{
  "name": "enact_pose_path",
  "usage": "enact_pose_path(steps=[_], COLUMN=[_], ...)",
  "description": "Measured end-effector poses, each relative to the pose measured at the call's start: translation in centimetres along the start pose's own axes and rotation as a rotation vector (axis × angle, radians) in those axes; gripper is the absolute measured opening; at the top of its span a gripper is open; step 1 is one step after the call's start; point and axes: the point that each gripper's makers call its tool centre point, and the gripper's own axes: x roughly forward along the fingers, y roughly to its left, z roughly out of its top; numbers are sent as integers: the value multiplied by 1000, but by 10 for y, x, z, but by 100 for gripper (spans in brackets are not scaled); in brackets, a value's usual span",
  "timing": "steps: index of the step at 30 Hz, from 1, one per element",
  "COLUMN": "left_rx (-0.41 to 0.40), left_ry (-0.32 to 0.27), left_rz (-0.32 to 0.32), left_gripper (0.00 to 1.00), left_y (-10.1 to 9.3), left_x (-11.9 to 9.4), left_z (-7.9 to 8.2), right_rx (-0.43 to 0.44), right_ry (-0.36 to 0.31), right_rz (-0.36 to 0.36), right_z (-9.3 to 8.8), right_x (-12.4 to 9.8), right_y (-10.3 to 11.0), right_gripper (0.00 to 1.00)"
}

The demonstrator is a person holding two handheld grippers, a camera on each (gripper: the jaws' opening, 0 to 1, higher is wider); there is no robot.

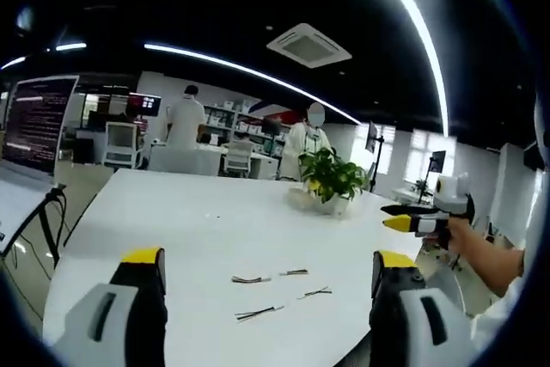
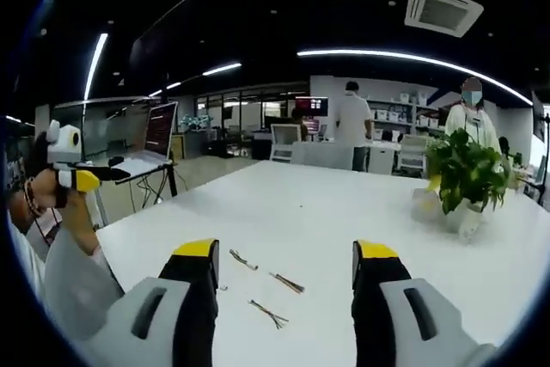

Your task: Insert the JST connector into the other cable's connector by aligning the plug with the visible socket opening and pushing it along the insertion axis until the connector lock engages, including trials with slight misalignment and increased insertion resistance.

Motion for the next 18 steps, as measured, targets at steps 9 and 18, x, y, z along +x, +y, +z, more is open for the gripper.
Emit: enact_pose_path(steps=[9,18], left_rx=[-4,31], left_ry=[13,-52], left_rz=[25,-152], left_gripper=[99,99], left_y=[31,18], left_x=[7,30], left_z=[21,56], right_rx=[-56,-139], right_ry=[-29,-6], right_rz=[51,138], right_z=[25,31], right_x=[9,23], right_y=[-21,-23], right_gripper=[58,58])
